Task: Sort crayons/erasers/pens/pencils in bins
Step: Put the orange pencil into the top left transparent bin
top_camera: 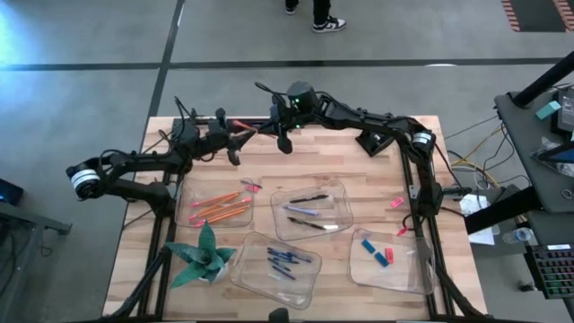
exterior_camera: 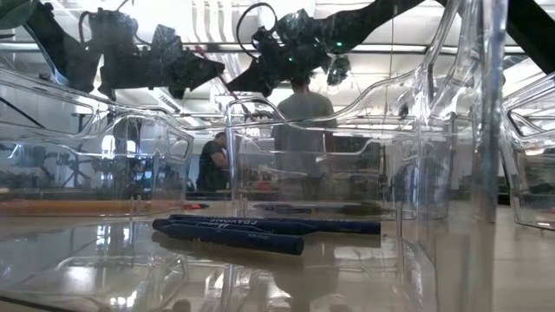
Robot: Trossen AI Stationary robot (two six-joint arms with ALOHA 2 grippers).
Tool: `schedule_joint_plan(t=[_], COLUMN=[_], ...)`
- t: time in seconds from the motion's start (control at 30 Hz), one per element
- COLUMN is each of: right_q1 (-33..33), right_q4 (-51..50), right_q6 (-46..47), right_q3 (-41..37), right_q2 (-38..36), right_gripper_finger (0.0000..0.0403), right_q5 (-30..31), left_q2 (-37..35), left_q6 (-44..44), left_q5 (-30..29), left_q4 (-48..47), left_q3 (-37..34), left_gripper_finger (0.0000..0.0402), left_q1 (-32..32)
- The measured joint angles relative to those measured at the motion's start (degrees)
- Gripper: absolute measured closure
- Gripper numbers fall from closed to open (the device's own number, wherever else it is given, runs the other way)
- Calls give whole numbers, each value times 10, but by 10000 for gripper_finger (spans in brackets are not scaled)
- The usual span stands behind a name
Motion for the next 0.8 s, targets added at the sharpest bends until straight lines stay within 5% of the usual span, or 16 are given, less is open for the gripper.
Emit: schedule_joint_plan(t=[0.2, 0.4, 0.57, 0.8], right_q1=[1, 1, 0, -3], right_q4=[0, -3, -58, -233], right_q6=[1, 20, 22, 2], right_q3=[0, 0, 0, 9], right_q2=[0, 0, -13, -76], right_gripper_finger=[390, 381, 329, 254], right_q5=[-3, -3, 7, 117], left_q2=[0, 0, 0, 0], left_q6=[-5, -38, -60, -65], left_q5=[7, 9, 16, 17], left_q4=[0, -2, -4, -5], left_q3=[1, 2, 2, 13], left_gripper_finger=[389, 387, 387, 388], left_q1=[0, 0, -1, -1])
